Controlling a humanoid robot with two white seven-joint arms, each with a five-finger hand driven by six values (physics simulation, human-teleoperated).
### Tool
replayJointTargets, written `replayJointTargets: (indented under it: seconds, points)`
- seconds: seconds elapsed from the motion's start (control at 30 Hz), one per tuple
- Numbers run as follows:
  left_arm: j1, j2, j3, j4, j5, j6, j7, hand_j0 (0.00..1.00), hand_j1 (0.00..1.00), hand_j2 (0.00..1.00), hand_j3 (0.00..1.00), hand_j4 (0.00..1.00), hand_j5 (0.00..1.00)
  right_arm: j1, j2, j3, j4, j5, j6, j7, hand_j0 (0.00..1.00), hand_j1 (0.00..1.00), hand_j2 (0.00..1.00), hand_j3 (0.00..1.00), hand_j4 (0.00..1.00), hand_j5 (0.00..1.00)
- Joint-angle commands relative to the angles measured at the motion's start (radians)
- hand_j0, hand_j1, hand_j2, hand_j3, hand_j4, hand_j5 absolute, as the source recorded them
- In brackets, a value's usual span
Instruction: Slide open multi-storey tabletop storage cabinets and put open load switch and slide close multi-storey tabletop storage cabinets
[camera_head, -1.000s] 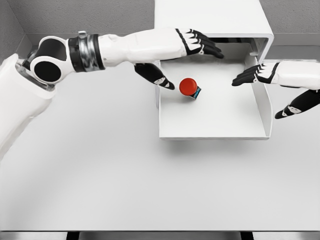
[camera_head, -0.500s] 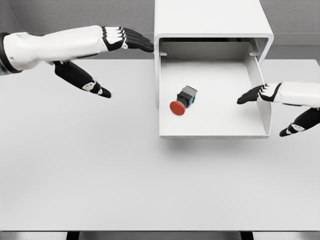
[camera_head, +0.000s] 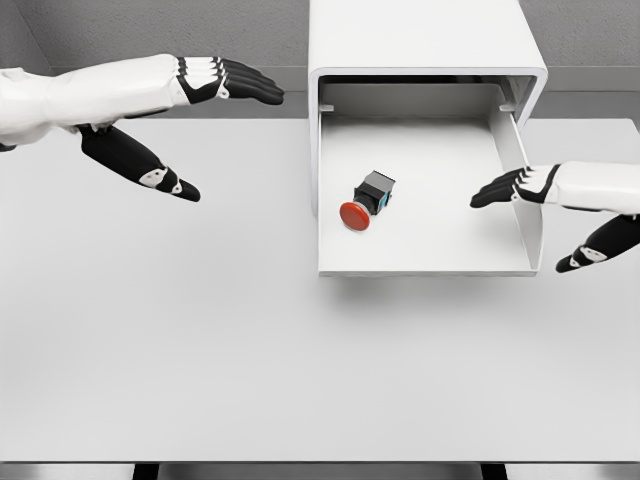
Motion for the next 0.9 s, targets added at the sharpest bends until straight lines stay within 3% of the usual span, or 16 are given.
replayJointTargets:
  seconds: [0.0,0.4,0.87]
  points:
    - [0.000,0.003,0.003,0.000,0.007,0.003,0.000,1.00,1.00,1.00,1.00,1.00,1.00,0.000,-0.005,-0.002,-0.001,-0.007,0.003,0.000,1.00,1.00,1.00,1.00,1.00,1.00]
    - [0.003,0.003,-0.004,0.001,0.007,0.003,0.000,1.00,1.00,1.00,1.00,1.00,1.00,-0.031,-0.025,-0.004,-0.003,-0.010,0.003,0.000,1.00,1.00,1.00,1.00,1.00,1.00]
    - [0.009,0.004,-0.001,0.001,0.006,0.003,0.000,1.00,1.00,1.00,1.00,1.00,1.00,0.029,0.010,0.003,-0.008,-0.010,0.003,0.000,1.00,1.00,1.00,1.00,1.00,1.00]
